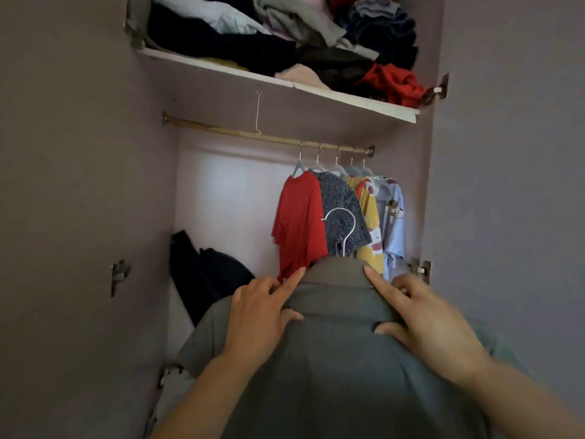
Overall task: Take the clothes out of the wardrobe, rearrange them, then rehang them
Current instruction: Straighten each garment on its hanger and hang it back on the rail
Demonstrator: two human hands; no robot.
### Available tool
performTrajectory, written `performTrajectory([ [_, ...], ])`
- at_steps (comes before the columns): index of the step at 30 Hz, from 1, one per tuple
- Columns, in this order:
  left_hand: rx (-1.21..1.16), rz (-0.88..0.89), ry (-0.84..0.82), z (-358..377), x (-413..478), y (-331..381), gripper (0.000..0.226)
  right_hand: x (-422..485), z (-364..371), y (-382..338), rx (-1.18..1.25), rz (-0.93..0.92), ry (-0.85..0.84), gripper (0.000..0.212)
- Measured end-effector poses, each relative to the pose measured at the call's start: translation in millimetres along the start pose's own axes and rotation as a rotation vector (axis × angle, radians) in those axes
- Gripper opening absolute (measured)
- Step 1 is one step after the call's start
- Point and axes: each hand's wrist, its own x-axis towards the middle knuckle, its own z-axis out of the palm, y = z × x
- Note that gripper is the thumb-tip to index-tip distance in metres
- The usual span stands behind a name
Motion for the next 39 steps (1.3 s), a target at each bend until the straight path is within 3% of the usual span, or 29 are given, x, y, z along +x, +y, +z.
performTrajectory([
  [5, 0.074, 0.000, 0.041, 43, 55, -48, 0.081, 88, 40, 30, 0.012, -0.089, -0.002, 0.090],
  [10, 0.119, -0.111, 0.001, 75, 117, -103, 0.067, 176, 76, 40, 0.039, -0.117, 0.093, 0.087],
  [14, 0.094, -0.222, -0.043, 109, 165, -154, 0.064, 250, 95, 35, -0.126, -0.145, 0.161, 0.075],
  [21, -0.019, -0.234, -0.070, 177, 243, -242, 0.063, 391, 127, 24, -0.314, -0.036, 0.131, 0.068],
  [28, -0.053, -0.185, -0.029, 222, 299, -295, 0.058, 502, 140, 26, -0.383, 0.123, 0.236, 0.061],
  [39, -0.132, -0.146, -0.114, 286, 279, -329, 0.055, 560, 198, 27, -0.390, 0.263, 0.156, 0.048],
])
